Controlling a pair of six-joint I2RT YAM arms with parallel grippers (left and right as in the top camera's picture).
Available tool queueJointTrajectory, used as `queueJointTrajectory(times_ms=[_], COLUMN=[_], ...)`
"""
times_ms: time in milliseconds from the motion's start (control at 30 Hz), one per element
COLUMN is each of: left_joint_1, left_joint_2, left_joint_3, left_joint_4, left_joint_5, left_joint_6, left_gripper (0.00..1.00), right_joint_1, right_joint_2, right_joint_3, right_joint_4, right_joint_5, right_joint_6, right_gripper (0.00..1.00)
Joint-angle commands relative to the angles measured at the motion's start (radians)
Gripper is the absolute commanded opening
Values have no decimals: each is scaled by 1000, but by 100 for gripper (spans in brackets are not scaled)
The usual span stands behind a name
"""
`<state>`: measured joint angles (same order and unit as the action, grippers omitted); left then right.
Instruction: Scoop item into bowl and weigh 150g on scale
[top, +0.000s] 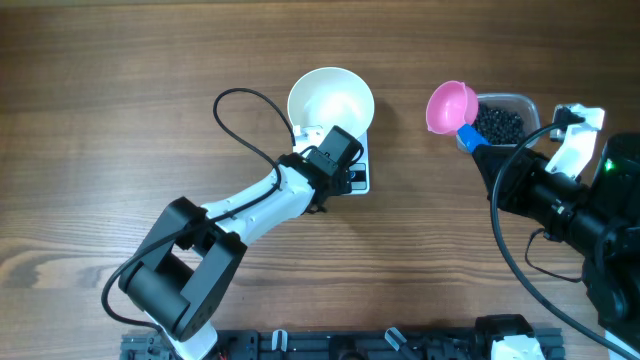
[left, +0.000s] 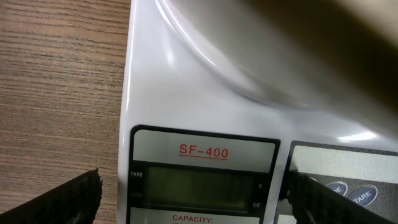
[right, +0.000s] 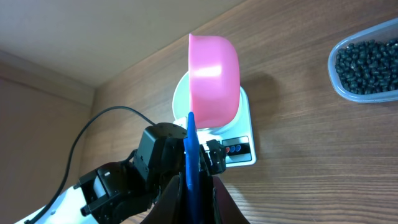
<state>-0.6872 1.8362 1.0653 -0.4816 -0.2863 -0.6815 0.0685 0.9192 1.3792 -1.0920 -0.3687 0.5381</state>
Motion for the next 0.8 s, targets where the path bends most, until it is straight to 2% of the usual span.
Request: queueJointTrajectory(times_ms=[0, 633, 700, 767], left_joint_1=[11, 11, 10, 8], left_joint_2=[52, -39, -79, -190], left_joint_3=[-31, -31, -31, -31], left_joint_4=[-10, -42, -50, -107], left_joint_5=[17, 55, 63, 63], left_joint_6=[28, 49, 49, 48], left_gripper=[100, 100, 100, 100], right_joint_1=[0, 0, -1, -1], right_joint_2=[7, 7, 6, 6], right_joint_3=[17, 17, 17, 17], right_joint_4=[2, 3, 3, 3], right_joint_5=[3, 2, 2, -3], right_joint_6=[11, 13, 16, 15], right_gripper=[4, 4, 4, 4])
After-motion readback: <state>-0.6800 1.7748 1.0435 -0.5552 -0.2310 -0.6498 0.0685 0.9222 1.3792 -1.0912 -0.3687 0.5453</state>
